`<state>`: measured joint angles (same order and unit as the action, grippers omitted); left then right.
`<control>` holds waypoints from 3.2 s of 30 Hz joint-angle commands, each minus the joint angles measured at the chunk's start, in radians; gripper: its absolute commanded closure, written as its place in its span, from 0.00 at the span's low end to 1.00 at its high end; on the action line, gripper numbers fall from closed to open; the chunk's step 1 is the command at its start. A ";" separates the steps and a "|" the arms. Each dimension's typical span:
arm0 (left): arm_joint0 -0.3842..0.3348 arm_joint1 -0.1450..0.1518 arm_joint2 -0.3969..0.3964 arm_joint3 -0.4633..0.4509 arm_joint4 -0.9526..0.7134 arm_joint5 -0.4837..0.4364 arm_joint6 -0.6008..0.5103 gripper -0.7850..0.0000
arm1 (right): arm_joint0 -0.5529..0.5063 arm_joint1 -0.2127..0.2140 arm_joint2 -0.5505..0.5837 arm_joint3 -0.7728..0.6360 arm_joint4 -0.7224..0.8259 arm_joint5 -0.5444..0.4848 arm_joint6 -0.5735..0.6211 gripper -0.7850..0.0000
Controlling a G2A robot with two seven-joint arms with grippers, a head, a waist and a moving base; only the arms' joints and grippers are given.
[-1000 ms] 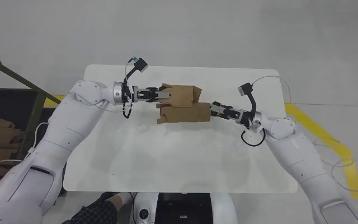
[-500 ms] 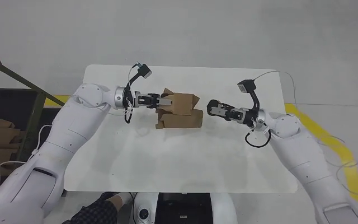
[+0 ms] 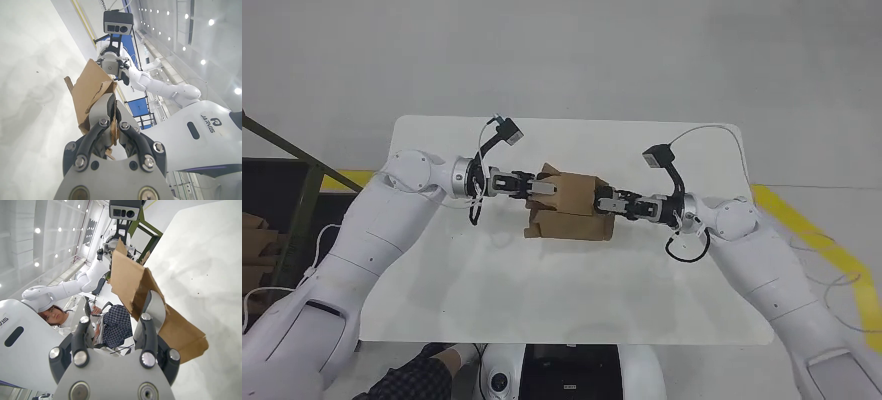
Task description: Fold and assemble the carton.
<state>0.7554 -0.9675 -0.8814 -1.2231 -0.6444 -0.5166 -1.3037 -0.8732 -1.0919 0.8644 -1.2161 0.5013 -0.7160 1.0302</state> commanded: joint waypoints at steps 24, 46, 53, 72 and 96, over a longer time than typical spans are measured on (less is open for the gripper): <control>0.003 -0.007 0.010 -0.005 -0.018 0.013 -0.013 1.00 | 0.048 -0.055 -0.046 0.091 0.151 0.032 0.106 0.62; 0.000 -0.010 0.012 0.011 0.001 0.003 -0.003 0.00 | 0.039 -0.074 -0.026 0.112 0.132 0.041 0.113 1.00; 0.009 -0.004 -0.009 0.003 -0.012 0.005 -0.005 0.00 | 0.038 -0.076 -0.015 0.123 0.098 0.049 0.102 1.00; 0.057 0.014 -0.065 -0.122 -0.082 0.042 -0.042 0.00 | 0.019 -0.082 0.000 0.117 -0.060 0.088 -0.002 1.00; -0.001 -0.034 0.035 -0.095 -0.012 0.023 -0.023 0.00 | -0.026 -0.082 0.025 0.021 -0.117 0.111 -0.015 1.00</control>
<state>0.7549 -1.0002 -0.8474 -1.3191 -0.6579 -0.4929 -1.3274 -0.8985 -1.1736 0.8884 -1.1934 0.3850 -0.6053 1.0153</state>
